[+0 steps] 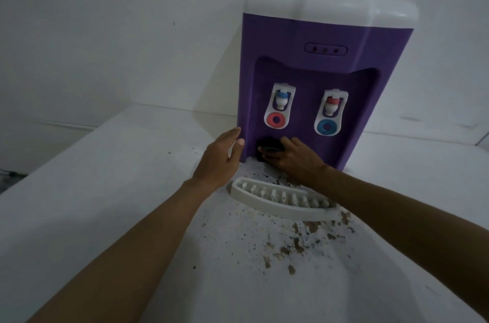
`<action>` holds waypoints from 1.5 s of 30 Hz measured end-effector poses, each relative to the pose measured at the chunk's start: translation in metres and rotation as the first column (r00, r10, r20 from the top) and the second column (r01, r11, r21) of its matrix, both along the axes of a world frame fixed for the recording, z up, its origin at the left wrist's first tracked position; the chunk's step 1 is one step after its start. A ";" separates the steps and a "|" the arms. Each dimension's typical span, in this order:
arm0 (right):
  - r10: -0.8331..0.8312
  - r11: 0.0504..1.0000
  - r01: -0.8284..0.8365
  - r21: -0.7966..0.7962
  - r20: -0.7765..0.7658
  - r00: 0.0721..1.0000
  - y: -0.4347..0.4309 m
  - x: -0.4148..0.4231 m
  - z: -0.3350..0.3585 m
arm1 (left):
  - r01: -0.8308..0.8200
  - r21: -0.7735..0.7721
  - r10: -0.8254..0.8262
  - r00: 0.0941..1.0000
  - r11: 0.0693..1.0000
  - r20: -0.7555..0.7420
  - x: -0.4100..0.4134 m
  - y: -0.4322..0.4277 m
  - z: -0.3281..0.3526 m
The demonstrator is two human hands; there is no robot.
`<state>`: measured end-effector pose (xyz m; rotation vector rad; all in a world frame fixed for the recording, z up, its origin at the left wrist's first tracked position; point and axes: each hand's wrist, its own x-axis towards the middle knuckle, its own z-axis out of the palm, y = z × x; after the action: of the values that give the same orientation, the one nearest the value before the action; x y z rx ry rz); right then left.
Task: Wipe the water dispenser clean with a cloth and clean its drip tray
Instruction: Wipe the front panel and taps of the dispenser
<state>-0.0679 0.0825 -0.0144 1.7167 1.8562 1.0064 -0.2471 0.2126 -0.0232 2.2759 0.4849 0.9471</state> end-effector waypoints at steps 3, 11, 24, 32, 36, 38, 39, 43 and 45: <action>-0.111 0.992 0.110 -0.060 -0.001 0.994 -0.014 0.004 0.001 | -0.004 -0.012 0.004 1.000 1.000 0.000 0.001 -0.002 0.000; -0.451 0.886 0.453 -0.100 0.044 0.892 -0.063 0.005 0.005 | -0.042 -0.050 0.042 0.999 0.998 -0.003 0.005 -0.007 -0.002; -0.593 0.802 0.589 0.098 0.012 0.805 -0.093 -0.004 0.027 | -0.025 -0.066 0.027 0.999 0.998 0.038 0.001 -0.023 -0.005; -0.544 0.836 0.549 0.003 -0.137 0.828 -0.101 0.002 0.009 | 0.021 -0.031 -0.019 0.999 0.999 0.046 -0.005 -0.039 -0.008; -0.446 0.852 0.501 0.154 -0.289 0.847 -0.108 -0.003 0.019 | 0.018 0.016 -0.019 0.998 1.000 0.053 -0.005 -0.041 -0.006; -0.385 0.878 0.462 0.125 -0.387 0.838 -0.114 -0.004 0.015 | 0.022 0.054 -0.025 0.998 0.998 0.059 -0.002 -0.047 -0.006; -0.373 0.880 0.466 0.097 -0.468 0.802 -0.117 -0.005 0.012 | 0.025 0.074 -0.030 0.997 0.997 0.068 0.001 -0.051 -0.006; -0.133 0.884 0.407 0.231 -0.710 0.691 -0.133 -0.004 0.010 | 0.082 0.086 -0.090 0.992 0.993 0.091 0.015 -0.074 0.000; 0.017 0.881 0.361 0.305 -0.783 0.621 -0.143 -0.006 0.012 | 0.143 -0.022 -0.142 0.989 0.989 0.041 0.024 -0.091 0.008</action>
<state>-0.0741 -0.0600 -0.0021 2.9134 1.9171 0.6604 -0.2236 0.1216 -0.0156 2.2324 0.3104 0.9070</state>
